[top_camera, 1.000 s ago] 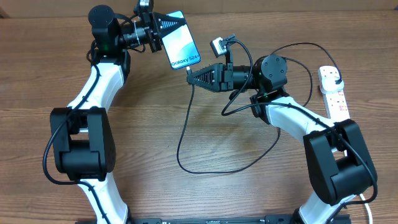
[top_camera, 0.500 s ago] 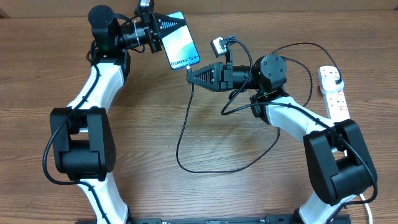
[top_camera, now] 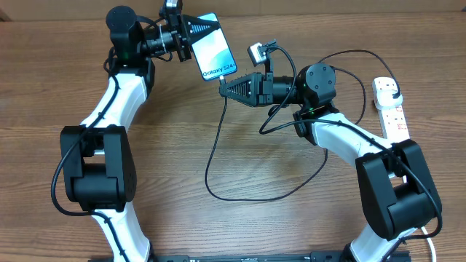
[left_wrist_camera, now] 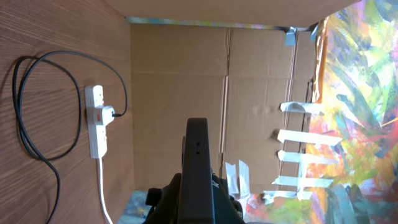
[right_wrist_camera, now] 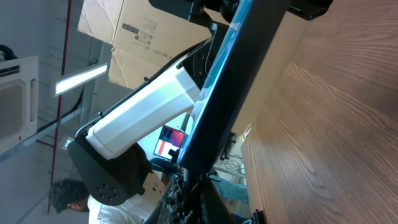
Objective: Plug charger to phone and switch on socket
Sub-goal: 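Push the connector into the phone's bottom port held by the left gripper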
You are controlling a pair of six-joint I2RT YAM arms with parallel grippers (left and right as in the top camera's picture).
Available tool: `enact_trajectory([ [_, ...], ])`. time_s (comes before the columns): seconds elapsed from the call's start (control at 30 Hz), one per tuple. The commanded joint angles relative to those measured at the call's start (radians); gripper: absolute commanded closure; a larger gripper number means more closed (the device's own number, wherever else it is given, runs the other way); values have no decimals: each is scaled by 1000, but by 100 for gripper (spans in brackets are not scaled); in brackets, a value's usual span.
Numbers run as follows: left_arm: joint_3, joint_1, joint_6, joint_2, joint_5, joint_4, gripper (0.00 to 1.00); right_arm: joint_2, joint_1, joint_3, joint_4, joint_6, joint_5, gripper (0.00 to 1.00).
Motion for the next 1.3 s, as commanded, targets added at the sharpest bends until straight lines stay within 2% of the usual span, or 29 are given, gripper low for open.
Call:
enact_trajectory([
  [0.0,10,-18,2,-24,-7,11,96,1,0,-2,-2,-3,14,96],
  [0.13,10,-18,3,-24,0,11,96,1,-1,-2,-2,-3,14,96],
  [0.43,10,-18,107,-24,69,11,96,1,-1,-2,-7,2,7,96],
  [0.8,10,-18,106,-24,154,53,96,1,-1,-2,-59,-3,11,96],
  [1.27,10,-23,145,-24,158,53,96,1,-1,-2,-60,-3,82,96],
])
